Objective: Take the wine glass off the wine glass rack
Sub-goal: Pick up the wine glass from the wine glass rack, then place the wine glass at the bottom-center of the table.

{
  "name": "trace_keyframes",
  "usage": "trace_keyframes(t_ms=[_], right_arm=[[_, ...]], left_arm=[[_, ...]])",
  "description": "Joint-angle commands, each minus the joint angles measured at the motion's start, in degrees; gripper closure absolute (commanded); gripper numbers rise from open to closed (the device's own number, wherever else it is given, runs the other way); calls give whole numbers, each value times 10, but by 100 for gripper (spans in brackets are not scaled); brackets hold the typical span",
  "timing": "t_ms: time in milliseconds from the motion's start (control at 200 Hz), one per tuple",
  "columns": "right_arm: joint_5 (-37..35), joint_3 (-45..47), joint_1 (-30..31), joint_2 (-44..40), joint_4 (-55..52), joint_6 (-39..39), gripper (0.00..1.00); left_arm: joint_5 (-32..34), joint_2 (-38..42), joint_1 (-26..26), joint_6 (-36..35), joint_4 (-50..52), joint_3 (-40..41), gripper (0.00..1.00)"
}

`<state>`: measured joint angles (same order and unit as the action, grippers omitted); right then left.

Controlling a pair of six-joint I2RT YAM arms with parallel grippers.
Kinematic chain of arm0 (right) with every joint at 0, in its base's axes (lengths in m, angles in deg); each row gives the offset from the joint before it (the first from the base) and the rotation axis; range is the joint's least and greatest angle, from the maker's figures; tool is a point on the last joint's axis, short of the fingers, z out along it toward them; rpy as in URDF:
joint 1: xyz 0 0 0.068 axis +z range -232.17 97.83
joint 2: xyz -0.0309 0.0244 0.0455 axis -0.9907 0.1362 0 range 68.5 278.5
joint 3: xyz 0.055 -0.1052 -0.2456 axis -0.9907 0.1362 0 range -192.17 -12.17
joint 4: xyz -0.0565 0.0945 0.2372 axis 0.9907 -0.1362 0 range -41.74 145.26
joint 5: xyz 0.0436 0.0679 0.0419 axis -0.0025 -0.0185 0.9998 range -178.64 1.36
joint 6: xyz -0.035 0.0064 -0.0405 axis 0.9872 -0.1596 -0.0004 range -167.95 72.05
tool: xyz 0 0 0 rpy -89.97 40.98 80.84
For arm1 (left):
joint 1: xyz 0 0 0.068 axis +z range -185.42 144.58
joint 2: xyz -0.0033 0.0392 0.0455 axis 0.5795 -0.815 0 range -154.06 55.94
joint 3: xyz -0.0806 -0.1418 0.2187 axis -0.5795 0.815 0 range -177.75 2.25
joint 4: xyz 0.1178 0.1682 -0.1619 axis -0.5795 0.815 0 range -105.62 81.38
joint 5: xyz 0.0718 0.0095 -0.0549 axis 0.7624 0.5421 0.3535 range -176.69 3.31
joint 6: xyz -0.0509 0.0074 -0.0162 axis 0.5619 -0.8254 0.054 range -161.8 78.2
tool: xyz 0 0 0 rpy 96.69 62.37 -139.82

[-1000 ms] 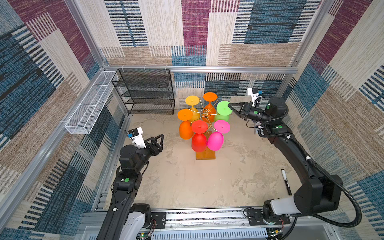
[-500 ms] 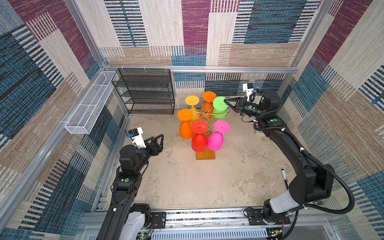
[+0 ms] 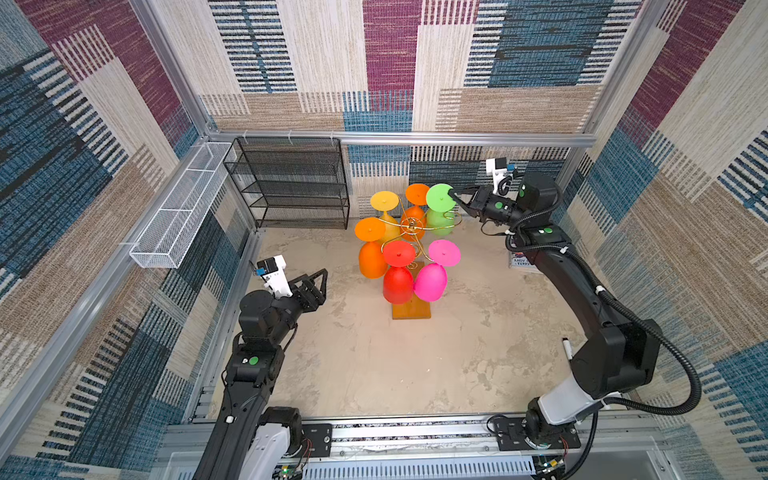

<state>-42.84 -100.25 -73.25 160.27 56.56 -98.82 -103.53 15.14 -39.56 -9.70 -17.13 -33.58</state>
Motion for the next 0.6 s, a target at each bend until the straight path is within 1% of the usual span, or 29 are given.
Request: trace_keyframes(t_ms=[0, 185, 421, 596], right_arm=[[-27, -4, -9, -10, -7, 14, 100], [-53, 6, -33, -37, -21, 33, 100], [-60, 33, -68, -80, -26, 46, 100], [-69, 88, -85, -150, -5, 52, 100]], left_arm=[[-4, 3, 0, -12, -17, 2, 27], [-3, 6, 0, -13, -16, 3, 27], [-2, 7, -1, -13, -16, 2, 27], [2, 18, -1, -18, -17, 1, 27]])
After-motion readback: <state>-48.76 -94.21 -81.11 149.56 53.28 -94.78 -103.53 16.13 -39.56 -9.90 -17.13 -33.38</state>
